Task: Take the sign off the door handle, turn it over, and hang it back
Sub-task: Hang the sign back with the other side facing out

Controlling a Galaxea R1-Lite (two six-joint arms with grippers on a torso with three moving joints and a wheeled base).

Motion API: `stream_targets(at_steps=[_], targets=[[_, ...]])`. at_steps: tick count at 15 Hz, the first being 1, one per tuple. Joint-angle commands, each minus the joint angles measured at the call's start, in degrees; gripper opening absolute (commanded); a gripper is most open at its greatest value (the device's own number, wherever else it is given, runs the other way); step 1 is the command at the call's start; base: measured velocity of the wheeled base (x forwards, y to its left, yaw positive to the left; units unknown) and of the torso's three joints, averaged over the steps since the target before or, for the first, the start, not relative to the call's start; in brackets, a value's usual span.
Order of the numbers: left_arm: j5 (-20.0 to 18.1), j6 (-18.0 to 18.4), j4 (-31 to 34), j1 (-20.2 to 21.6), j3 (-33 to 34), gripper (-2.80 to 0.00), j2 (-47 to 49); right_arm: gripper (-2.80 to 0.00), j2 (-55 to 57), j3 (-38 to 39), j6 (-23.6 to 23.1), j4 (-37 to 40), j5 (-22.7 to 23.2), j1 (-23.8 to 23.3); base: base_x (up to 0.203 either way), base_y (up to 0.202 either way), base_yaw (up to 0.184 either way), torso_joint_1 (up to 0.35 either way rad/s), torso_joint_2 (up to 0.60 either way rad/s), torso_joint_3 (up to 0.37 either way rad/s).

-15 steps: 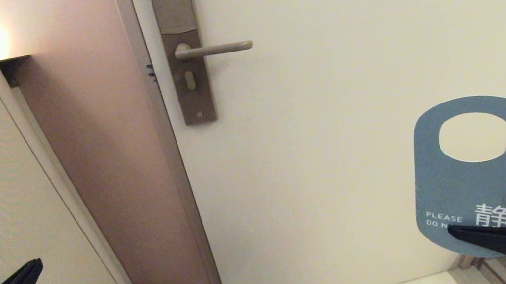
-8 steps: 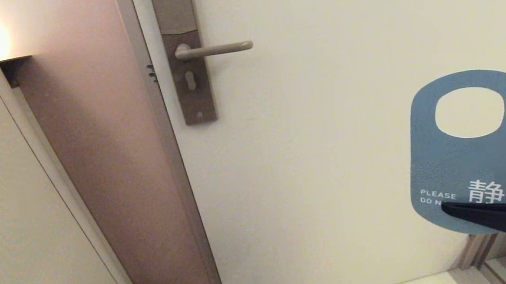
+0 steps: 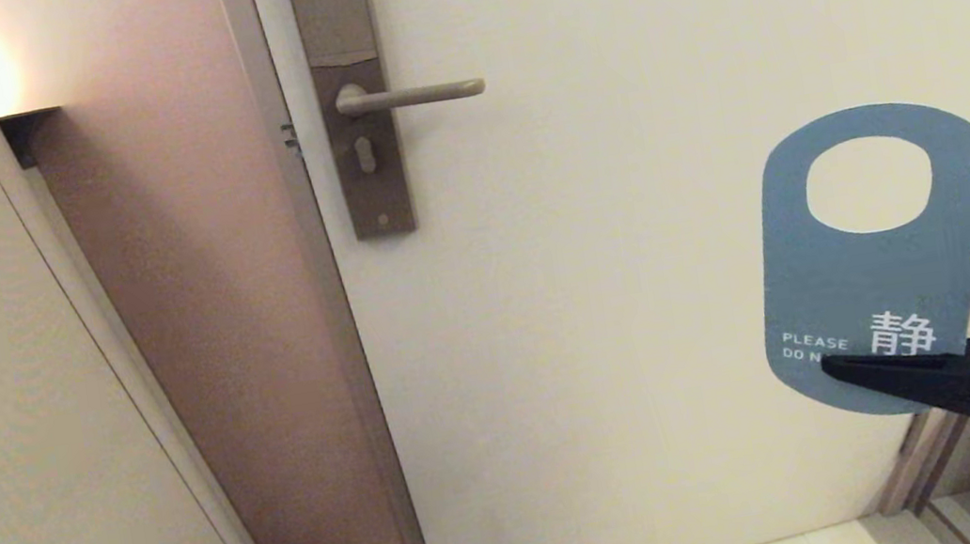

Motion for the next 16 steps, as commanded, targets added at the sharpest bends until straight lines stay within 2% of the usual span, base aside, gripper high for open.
stream_targets(at_steps=[1, 3, 5, 7, 9, 10, 13, 16], targets=[[-2.19, -1.08, 0.60, 0.26, -0.01, -2.80, -4.91, -2.80, 1.42, -0.98, -0.10, -0.09, 0.19, 0.02, 0.000, 0.000, 0.000, 0.000, 0.00, 0.000], [-3.57, -2.00, 1.96, 0.56, -0.33, -2.80, -6.76, -2.80, 2.34, -1.98, -0.10, -0.09, 0.19, 0.02, 0.000, 0.000, 0.000, 0.000, 0.00, 0.000], [-3.42, -0.50, 2.12, 0.61, -0.37, -2.80, -9.08, -2.80, 2.77, -2.68, -0.18, -0.09, 0.19, 0.02, 0.000, 0.000, 0.000, 0.000, 0.00, 0.000], [-3.06, 4.60, 2.32, 0.65, -0.42, -2.80, -11.08, -2.80, 3.17, -2.82, -0.18, -0.09, 0.19, 0.02, 0.000, 0.000, 0.000, 0.000, 0.00, 0.000], [-0.90, 10.09, 2.14, 0.65, -0.25, -2.80, -11.15, -2.80, 3.17, -2.82, -0.36, -0.15, 0.19, 0.02, 0.000, 0.000, 0.000, 0.000, 0.00, 0.000], [-0.67, 11.05, 2.14, 0.65, -0.24, -2.80, -11.15, -2.80, 3.17, -2.82, -0.36, -0.09, 0.11, 0.02, 0.000, 0.000, 0.000, 0.000, 0.00, 0.000], [-1.79, 13.62, 2.06, 0.65, -0.07, -2.80, -11.15, -2.80, 3.70, -3.21, -0.45, -0.18, 0.19, 0.02, 0.000, 0.000, 0.000, 0.000, 0.00, 0.000], [-1.59, 12.72, 2.05, 0.65, -0.06, -2.80, -11.19, -2.80, 4.58, -3.96, -0.80, -0.18, 0.19, 0.10, 0.000, 0.000, 0.000, 0.000, 0.00, 0.000]])
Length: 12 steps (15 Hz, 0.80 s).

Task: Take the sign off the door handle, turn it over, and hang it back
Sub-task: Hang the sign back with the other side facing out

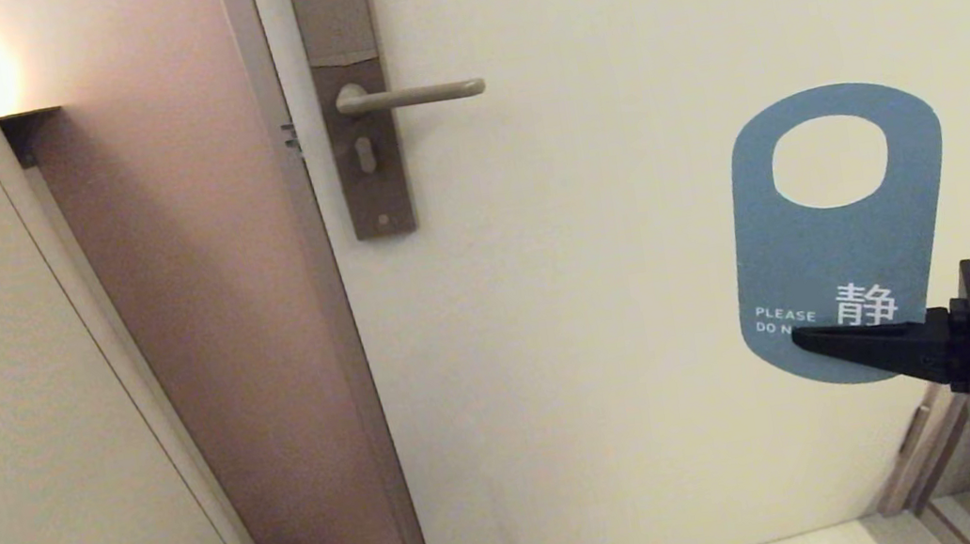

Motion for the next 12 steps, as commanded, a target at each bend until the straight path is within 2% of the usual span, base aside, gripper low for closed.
stream_targets(at_steps=[1, 5, 12], targets=[[-0.27, 0.78, -0.03, 0.01, 0.01, -2.80, 0.04, -2.80, 0.53, -0.16, -0.06, -0.12, 0.19, 0.04, 0.000, 0.000, 0.000, 0.000, 0.00, 0.000], [-0.36, 6.50, 0.07, 0.01, 0.01, -2.80, 0.04, -2.80, 0.65, -1.00, 0.03, -0.12, 0.19, 0.02, 0.000, 0.000, 0.000, 0.000, 0.00, 0.000], [-0.28, 6.85, 0.15, 0.01, 0.01, -2.80, 0.04, -2.80, 1.92, -3.06, 0.18, -1.23, 0.10, 0.04, 0.000, 0.000, 0.000, 0.000, 0.00, 0.000]])
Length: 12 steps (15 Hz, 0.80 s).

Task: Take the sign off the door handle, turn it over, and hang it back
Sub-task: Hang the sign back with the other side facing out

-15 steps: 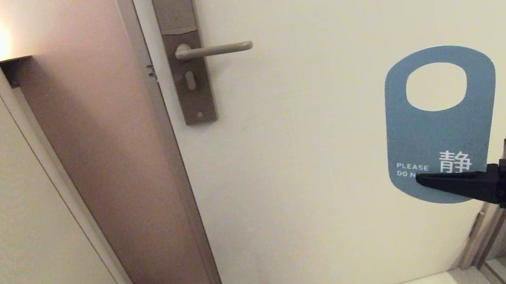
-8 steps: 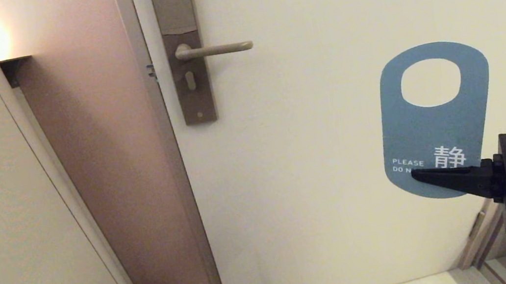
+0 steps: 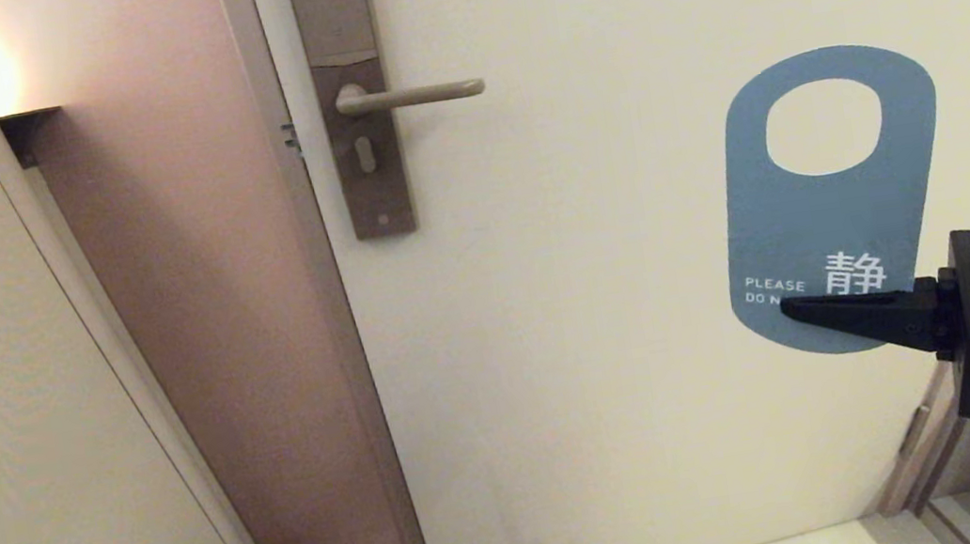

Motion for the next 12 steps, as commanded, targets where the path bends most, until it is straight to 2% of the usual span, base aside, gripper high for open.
stream_targets(at_steps=[1, 8, 12], targets=[[-0.03, 0.17, -0.04, 0.01, 0.01, -2.80, 0.09, -2.80, 0.83, -0.08, 0.00, -1.10, 0.21, 0.04, 0.000, 0.000, 0.000, 0.000, 0.00, 0.000], [0.15, 1.50, -0.22, 0.01, 0.01, -2.80, 0.09, -2.80, 6.22, -4.96, -0.08, -3.53, 0.39, 0.09, 0.000, 0.000, 0.000, 0.000, 0.00, 0.000], [0.49, 1.67, 1.18, 0.01, 0.01, -2.80, 0.09, -2.80, 8.82, -5.10, 0.00, -7.65, 0.56, 0.04, 0.000, 0.000, 0.000, 0.000, 0.00, 0.000]])
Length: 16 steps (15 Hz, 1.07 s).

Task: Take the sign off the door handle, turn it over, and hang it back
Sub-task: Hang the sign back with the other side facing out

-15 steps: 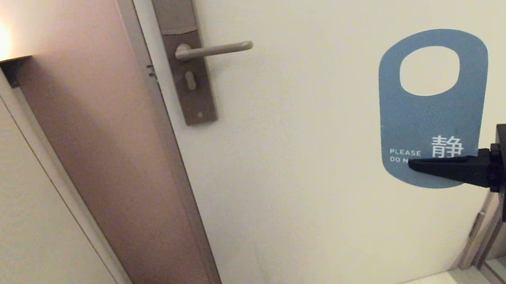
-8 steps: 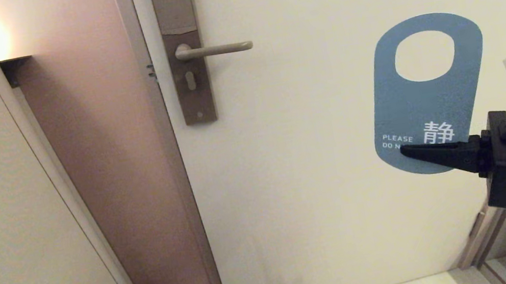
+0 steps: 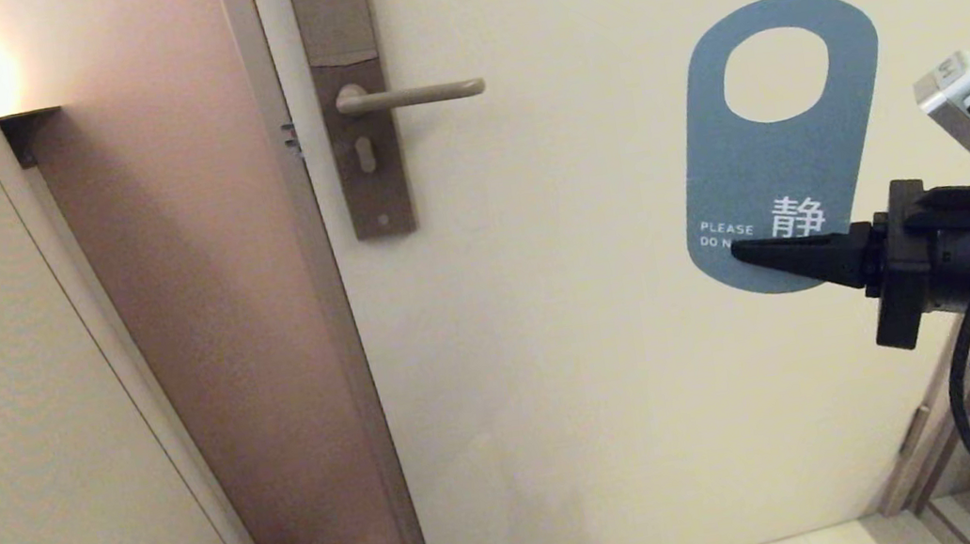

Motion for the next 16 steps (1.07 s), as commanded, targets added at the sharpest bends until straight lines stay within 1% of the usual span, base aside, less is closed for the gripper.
stream_targets(at_steps=[1, 4, 11, 14, 16], targets=[[0.13, 0.04, 1.11, 0.01, 0.01, -2.80, 0.09, -2.80, 1.70, -0.08, -0.05, -0.84, 0.27, -0.02, 0.000, 0.000, 0.000, 0.000, 0.00, 0.000], [0.06, -0.51, 1.24, 0.01, 0.01, -2.80, 0.09, -2.80, 3.29, -0.23, 0.04, -2.93, 0.38, -0.02, 0.000, 0.000, 0.000, 0.000, 0.00, 0.000], [-0.19, -0.30, 1.24, 0.01, 0.01, -2.80, 0.09, -2.80, 7.76, -1.31, 0.28, -9.00, 0.35, 0.07, 0.000, 0.000, 0.000, 0.000, 0.00, 0.000], [-0.47, -0.09, 1.33, 0.01, 0.01, -2.80, 0.09, -2.80, 8.21, -1.31, 0.30, -9.02, 0.38, 0.07, 0.000, 0.000, 0.000, 0.000, 0.00, 0.000], [-0.14, -1.22, 1.24, 0.01, 0.01, -2.80, 0.09, -2.80, 9.17, -2.15, 0.27, -9.08, 0.38, 0.07, 0.000, 0.000, 0.000, 0.000, 0.00, 0.000]])
